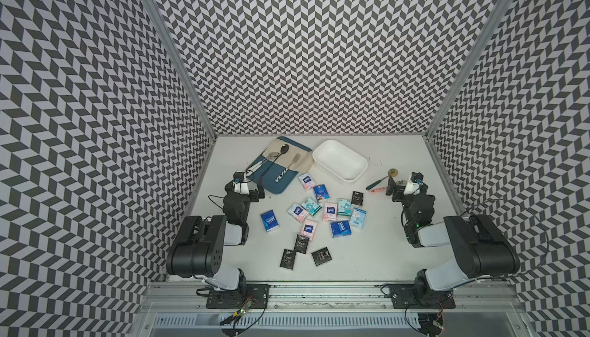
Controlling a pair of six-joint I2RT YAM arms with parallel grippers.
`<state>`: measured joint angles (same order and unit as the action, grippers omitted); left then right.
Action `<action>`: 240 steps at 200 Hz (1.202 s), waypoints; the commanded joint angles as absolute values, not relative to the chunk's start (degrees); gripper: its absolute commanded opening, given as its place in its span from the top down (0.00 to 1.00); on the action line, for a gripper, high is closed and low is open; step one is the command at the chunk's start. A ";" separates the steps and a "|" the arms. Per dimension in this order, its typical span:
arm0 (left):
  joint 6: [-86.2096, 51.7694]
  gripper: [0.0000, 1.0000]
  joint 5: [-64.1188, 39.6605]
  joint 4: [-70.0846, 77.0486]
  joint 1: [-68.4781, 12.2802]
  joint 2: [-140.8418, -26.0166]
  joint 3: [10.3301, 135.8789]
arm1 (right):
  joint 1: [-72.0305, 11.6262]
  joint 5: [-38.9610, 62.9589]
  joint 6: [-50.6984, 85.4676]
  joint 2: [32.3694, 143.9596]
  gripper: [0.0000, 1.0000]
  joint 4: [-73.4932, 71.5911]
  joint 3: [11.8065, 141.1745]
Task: Put the pocket tissues into the storage box
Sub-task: Move the storage box to the center of the board.
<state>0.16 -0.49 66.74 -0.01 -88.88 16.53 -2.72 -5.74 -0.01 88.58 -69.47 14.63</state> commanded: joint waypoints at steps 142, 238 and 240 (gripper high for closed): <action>-0.24 0.00 2.30 51.56 -0.35 -84.68 23.32 | -2.62 -6.99 0.49 87.21 0.01 -74.44 14.09; -13.21 0.00 5.35 16.20 -5.71 -80.67 46.08 | -2.13 -8.33 25.82 78.07 0.02 -14.15 41.35; -14.09 0.00 5.12 14.66 -5.76 -81.21 47.16 | -2.14 -7.18 26.23 78.54 0.03 -13.27 42.15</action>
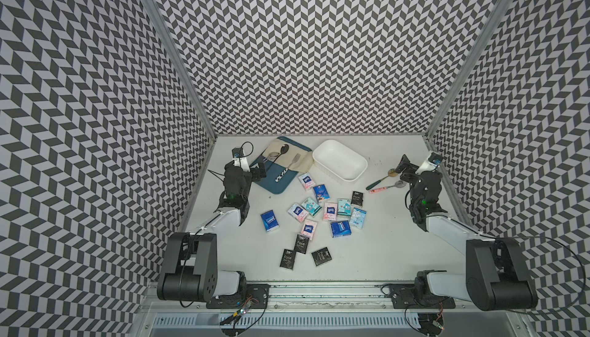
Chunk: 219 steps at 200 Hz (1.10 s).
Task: Put the pocket tissues into the storage box
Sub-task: Move the storage box to the center of the board.
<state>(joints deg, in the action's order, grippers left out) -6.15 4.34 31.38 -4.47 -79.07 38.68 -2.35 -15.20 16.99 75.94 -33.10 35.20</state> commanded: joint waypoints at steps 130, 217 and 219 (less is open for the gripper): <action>-27.45 0.00 -12.22 -14.94 -8.36 -85.96 57.02 | -13.54 6.21 45.17 106.73 0.47 7.61 72.53; -25.87 0.00 -13.45 -16.74 -8.38 -81.43 55.01 | -15.73 -4.82 47.20 107.35 0.50 16.91 73.78; -25.85 0.00 -13.45 -16.78 -8.42 -81.46 55.02 | -15.73 -5.05 47.09 107.30 0.50 17.17 73.82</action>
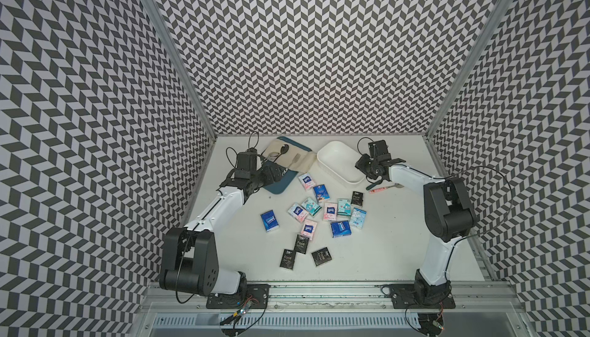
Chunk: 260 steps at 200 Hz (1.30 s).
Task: Put the pocket tissues into the storage box
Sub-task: Move the storage box to the center of the board, then pick up the pocket tissues from the center of the board.
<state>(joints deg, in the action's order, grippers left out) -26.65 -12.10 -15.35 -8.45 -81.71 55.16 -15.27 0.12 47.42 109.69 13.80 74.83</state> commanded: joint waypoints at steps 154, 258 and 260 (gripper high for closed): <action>-30.17 0.00 -20.76 -13.15 -8.38 -85.75 55.46 | -24.56 1.66 21.15 98.42 0.35 24.83 77.43; -31.38 0.00 -23.84 -12.48 -5.01 -86.71 54.82 | -37.86 3.03 13.14 113.44 0.17 34.02 89.08; -31.38 0.00 -23.93 -12.48 -4.90 -86.67 54.77 | -37.88 3.00 13.04 113.81 0.17 34.32 89.40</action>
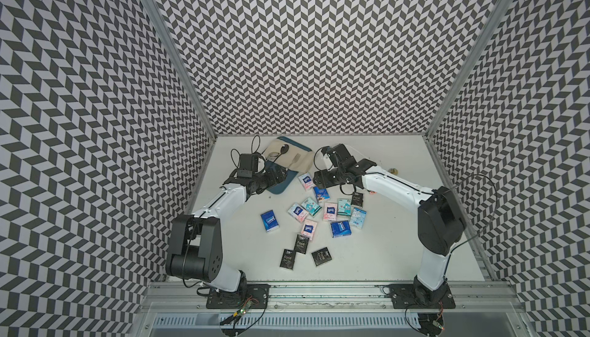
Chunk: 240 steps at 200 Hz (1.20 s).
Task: Put the pocket tissues into the storage box
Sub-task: Pick up the pocket tissues from the center of the board.
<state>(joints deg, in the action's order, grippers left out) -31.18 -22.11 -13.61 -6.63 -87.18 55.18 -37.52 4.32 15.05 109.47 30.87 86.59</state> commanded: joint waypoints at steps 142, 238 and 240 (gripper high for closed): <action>-31.16 0.00 -25.62 -12.13 -1.32 -85.17 51.51 | -39.29 1.50 15.68 124.82 0.43 37.22 95.60; -32.87 0.00 -26.23 -11.78 -4.12 -87.56 55.24 | -36.43 2.01 23.23 112.67 0.48 37.57 100.43; -32.87 0.00 -26.20 -11.78 -4.30 -87.72 55.49 | -36.20 2.02 23.52 112.50 0.49 37.50 100.52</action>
